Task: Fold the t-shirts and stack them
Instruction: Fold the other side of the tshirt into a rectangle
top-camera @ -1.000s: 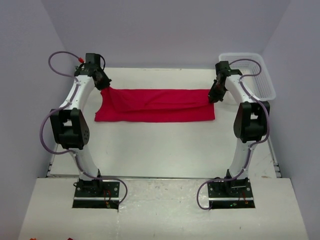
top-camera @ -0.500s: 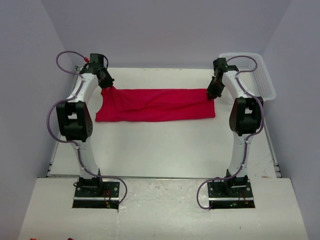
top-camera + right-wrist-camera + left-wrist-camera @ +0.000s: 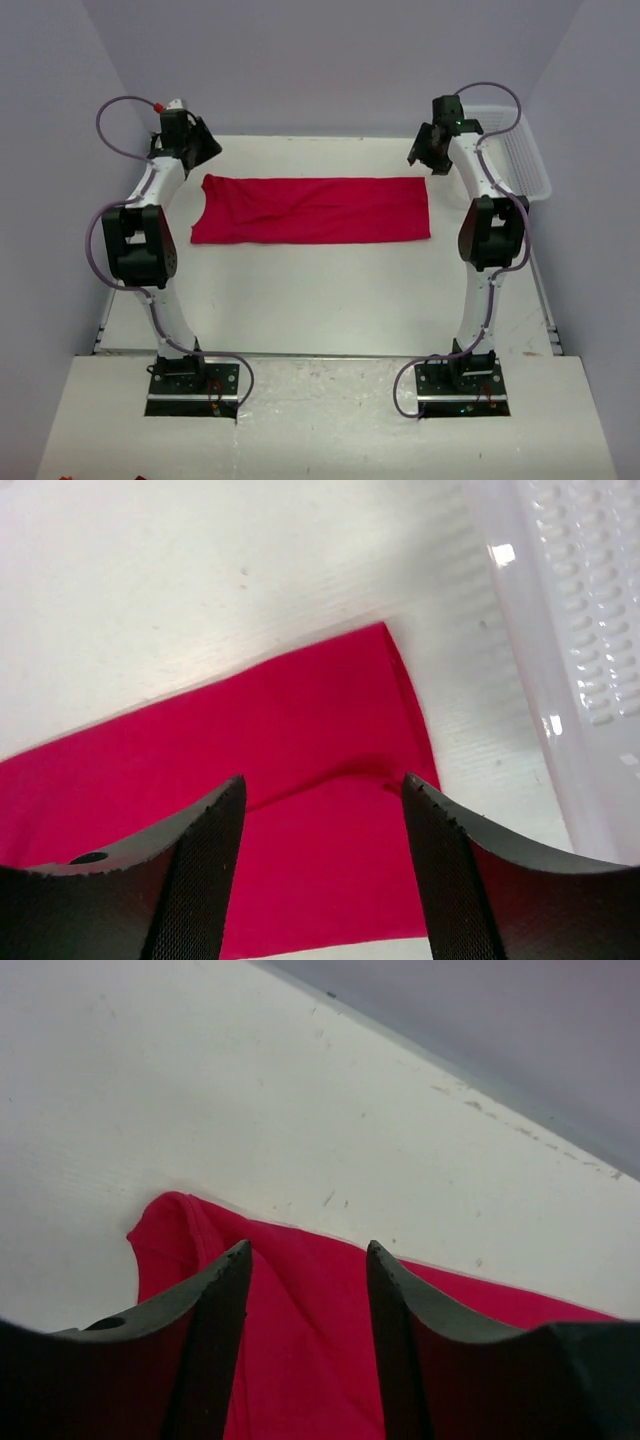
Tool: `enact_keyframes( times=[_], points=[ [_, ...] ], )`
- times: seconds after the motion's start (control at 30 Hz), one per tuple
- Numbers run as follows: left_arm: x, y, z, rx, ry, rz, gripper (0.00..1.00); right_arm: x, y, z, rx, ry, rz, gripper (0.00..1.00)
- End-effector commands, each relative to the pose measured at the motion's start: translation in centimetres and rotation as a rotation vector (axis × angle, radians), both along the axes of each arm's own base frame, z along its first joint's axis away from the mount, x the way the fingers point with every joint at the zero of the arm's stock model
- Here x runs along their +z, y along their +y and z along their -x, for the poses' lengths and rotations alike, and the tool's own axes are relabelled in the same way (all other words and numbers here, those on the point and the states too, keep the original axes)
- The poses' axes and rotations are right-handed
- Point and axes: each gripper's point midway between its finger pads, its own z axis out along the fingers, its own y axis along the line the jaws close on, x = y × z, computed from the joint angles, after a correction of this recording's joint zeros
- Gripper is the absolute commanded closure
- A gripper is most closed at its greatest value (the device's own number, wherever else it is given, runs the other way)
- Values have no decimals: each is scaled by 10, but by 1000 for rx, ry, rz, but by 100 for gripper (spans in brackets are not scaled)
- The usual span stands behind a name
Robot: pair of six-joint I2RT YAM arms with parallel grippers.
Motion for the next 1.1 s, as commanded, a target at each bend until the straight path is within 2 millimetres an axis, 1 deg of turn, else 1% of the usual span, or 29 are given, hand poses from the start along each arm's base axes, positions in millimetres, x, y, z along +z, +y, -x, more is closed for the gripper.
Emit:
enact_keyframes(
  times=[0.0,0.03,0.07,0.1,0.13,0.17,0.2,0.23,0.27,0.3,0.33,0.37,0.4,0.43,0.47,0.5,0.53,0.57,0.6,0.63,0.67,0.7,0.8,0.83,0.87,0.93,0.97,1.03,1.07],
  points=[
    [128,-7,-1,-41,-323,4,47,69,24,2,106,-137,-75,35],
    [125,-7,5,-31,-288,10,44,80,32,9,124,-160,-80,35],
    [130,-7,9,-17,-278,28,44,81,43,17,159,-155,-106,34],
    [132,-9,19,-18,-255,41,44,68,53,29,190,-120,-116,35],
    [131,-10,26,-17,-235,54,46,69,59,34,216,-126,-127,36],
    [121,-18,34,-25,-194,89,49,77,62,41,230,-139,-134,39],
    [113,-22,47,-31,-136,108,55,68,69,50,244,-110,-146,48],
    [106,-26,54,-39,-99,119,66,68,74,57,257,-98,-166,59],
    [95,-34,63,-52,-51,126,78,75,81,64,269,-104,-201,74],
    [88,-38,71,-58,-13,133,92,71,94,76,302,-79,-253,100],
    [68,-43,84,-70,58,153,100,75,103,80,322,-96,-274,100],
    [59,-49,90,-86,85,165,100,90,110,90,345,-131,-283,100],
    [51,-51,95,-98,104,153,100,85,123,102,378,-117,-284,100],
    [41,-53,100,-111,135,138,98,89,129,109,395,-126,-281,98],
    [31,-48,104,-101,168,111,91,93,135,117,420,-130,-287,92],
    [23,-45,107,-89,189,101,76,100,144,132,455,-135,-297,86],
    [10,-53,115,-103,221,89,75,104,147,139,464,-141,-299,84],
    [5,-51,118,-92,234,61,75,108,149,146,475,-148,-305,81],
    [0,-48,121,-73,246,39,74,114,149,158,487,-159,-316,77],
    [-9,-52,126,-73,268,17,74,119,151,164,502,-169,-332,75],
    [-14,-49,128,-57,276,-12,74,123,150,169,504,-180,-334,75],
    [-21,-55,132,-67,294,-22,74,129,147,176,509,-201,-326,73],
    [-38,-59,133,-53,327,-70,74,132,139,183,504,-212,-297,70],
    [-43,-66,135,-64,336,-79,74,134,138,184,502,-215,-290,69],
    [-54,-69,135,-64,361,-86,74,133,137,185,501,-212,-290,69],
    [-62,-78,136,-79,378,-97,74,133,139,185,507,-215,-299,68],
    [-70,-78,138,-66,400,-110,74,134,140,185,509,-214,-301,68],
    [-76,-80,138,-62,413,-133,74,134,140,184,511,-212,-299,67],
    [-80,-73,139,-37,428,-164,74,134,140,183,510,-212,-299,67]
  ],
)
